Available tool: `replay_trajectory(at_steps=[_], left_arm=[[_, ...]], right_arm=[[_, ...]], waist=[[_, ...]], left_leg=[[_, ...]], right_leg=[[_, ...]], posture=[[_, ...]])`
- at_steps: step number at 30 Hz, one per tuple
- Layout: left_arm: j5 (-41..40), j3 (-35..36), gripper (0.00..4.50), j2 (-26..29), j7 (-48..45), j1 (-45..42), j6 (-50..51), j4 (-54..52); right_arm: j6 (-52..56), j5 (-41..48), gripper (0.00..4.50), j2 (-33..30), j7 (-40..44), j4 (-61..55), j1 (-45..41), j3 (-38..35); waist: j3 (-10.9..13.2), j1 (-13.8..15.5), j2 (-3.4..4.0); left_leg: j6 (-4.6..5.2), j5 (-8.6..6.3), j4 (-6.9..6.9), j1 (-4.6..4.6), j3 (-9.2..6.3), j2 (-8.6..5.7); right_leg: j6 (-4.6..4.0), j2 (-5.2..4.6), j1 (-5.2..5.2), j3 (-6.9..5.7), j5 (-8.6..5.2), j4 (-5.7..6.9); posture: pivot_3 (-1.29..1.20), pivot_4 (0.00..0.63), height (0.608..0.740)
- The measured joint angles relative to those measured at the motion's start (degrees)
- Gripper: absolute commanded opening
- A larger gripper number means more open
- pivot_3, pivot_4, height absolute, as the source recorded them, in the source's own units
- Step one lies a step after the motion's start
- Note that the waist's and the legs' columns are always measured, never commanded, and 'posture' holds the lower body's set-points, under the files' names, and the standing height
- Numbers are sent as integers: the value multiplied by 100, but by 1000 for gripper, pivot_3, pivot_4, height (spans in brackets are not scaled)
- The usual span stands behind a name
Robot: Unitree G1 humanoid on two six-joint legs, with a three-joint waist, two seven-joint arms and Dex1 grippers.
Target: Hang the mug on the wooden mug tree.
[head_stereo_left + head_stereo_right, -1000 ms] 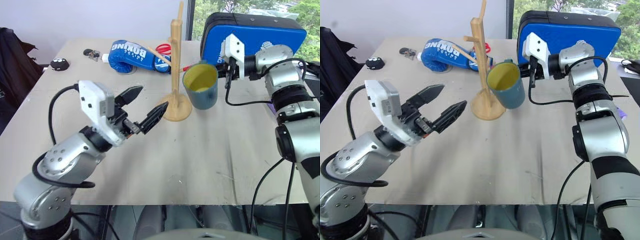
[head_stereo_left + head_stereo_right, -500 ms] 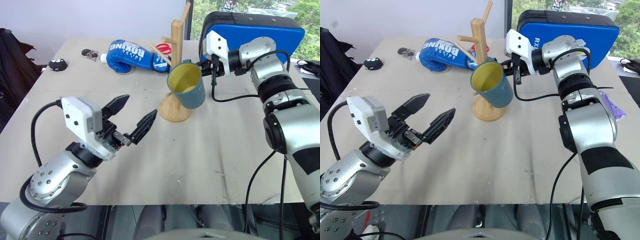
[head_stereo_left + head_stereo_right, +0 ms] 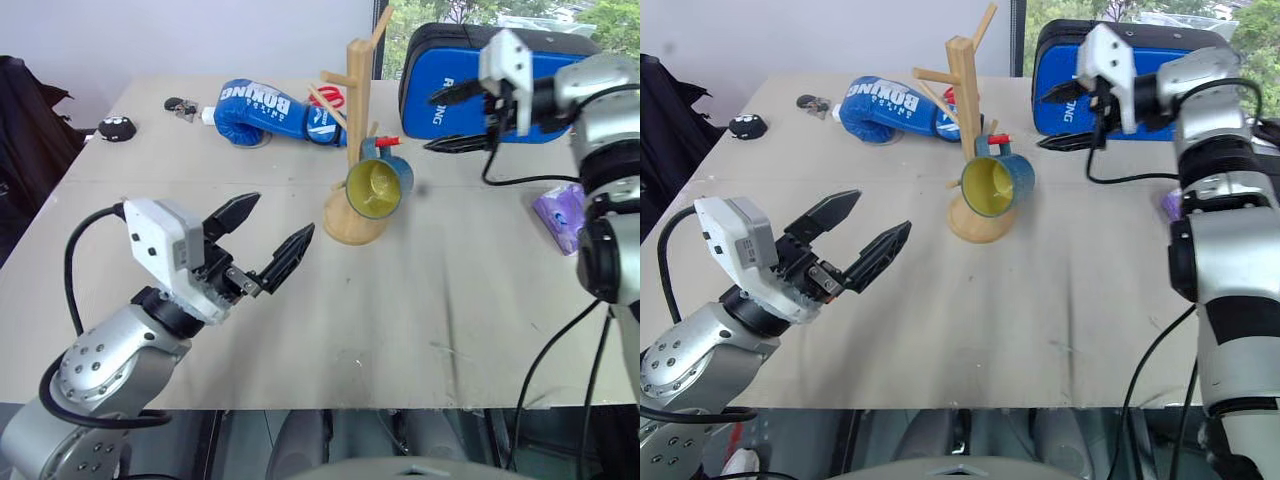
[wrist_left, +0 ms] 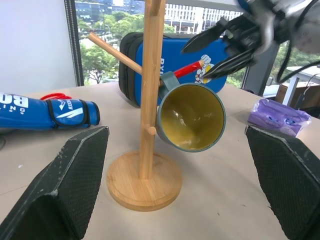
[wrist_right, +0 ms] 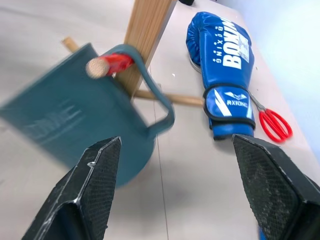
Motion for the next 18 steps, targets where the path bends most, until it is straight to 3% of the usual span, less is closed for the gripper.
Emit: replay_trajectory(at_steps=[4,5,9,14,18], left_arm=[[500,-187,4500,-223,-489,764,-340,428],[811,-324,4500,-265,-632,998,-468,623],[1503,-650,4500,-318,-989,1380,-787,864],[2698,-1204,4500,-146,-1678,1784,-1540,1674],[3192,-1368,4500,-265,-1994,1767,-2103,2553]], right_arm=[[1611,862,3578,-563,-4,-2358,1985,-566],[2370,1293,3578,-587,-349,-3676,3266,-936],[3569,1983,3578,38,-1540,-6184,6081,-1349],[2974,1973,3578,1318,-3187,-7898,8668,-1801],[2315,1648,3578,1779,-3733,-7916,9650,-1607]], waist=[[-16,51,-17],[-18,112,-17],[-8,157,14],[-33,142,2],[-30,101,-2]], left_leg=[[2,-1,0,-7,-10,16],[2,-1,-10,-13,-15,19],[8,-3,-1,-19,4,11],[31,-17,-3,33,27,2],[38,-21,-1,79,35,7]], right_leg=[[0,-2,4,-7,0,11],[0,-4,3,-13,0,8],[1,-4,-19,10,-1,8],[-1,15,24,6,-5,3],[-5,16,58,32,-8,3]], posture=[[0,150,737],[0,150,737],[0,150,737],[0,150,737],[0,150,737]])
